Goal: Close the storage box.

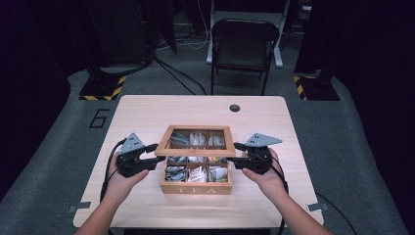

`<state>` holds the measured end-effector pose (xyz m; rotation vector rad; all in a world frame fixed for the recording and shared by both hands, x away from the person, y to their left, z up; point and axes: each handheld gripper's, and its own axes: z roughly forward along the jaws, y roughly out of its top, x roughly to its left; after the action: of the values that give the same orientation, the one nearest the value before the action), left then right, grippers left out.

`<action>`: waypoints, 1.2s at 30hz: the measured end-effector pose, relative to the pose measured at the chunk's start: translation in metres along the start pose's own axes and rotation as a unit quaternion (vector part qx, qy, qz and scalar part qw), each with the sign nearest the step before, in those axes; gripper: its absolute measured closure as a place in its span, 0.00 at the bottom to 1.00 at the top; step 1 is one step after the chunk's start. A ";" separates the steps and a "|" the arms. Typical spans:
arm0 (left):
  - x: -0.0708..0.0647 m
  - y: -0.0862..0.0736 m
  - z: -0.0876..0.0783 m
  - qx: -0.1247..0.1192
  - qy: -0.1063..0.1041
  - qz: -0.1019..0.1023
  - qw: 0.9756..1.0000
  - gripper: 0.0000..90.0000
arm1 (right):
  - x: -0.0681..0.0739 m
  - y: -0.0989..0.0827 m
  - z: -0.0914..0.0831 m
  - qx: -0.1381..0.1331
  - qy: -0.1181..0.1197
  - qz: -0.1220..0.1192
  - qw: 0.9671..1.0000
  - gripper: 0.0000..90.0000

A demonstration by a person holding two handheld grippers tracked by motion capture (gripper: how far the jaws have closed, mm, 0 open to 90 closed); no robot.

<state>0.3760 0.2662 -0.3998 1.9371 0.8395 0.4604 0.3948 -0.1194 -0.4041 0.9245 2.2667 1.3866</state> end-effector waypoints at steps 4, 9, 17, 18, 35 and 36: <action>-0.002 -0.006 0.001 0.001 -0.001 -0.004 1.000 0.56 | 0.001 -0.006 0.001 0.001 0.001 0.000 1.000 0.51; -0.004 -0.012 0.002 0.003 -0.002 -0.003 1.000 0.56 | 0.004 -0.012 0.000 0.004 -0.002 -0.005 1.000 0.51; -0.007 -0.019 0.003 0.007 0.001 -0.002 1.000 0.56 | 0.010 -0.021 -0.009 0.001 -0.001 -0.008 1.000 0.51; -0.007 -0.020 0.003 0.008 0.000 -0.004 1.000 0.56 | 0.011 -0.022 -0.010 -0.001 -0.001 -0.009 1.000 0.51; -0.011 -0.035 0.007 0.011 -0.007 -0.006 1.000 0.59 | 0.024 -0.038 -0.017 -0.010 0.007 -0.014 1.000 0.55; -0.011 -0.036 0.007 0.015 -0.012 -0.007 1.000 0.59 | 0.025 -0.038 -0.017 -0.011 0.008 -0.014 1.000 0.56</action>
<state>0.3592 0.2653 -0.4342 1.9603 0.8486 0.4174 0.3533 -0.1263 -0.4284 0.8754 2.2627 1.4089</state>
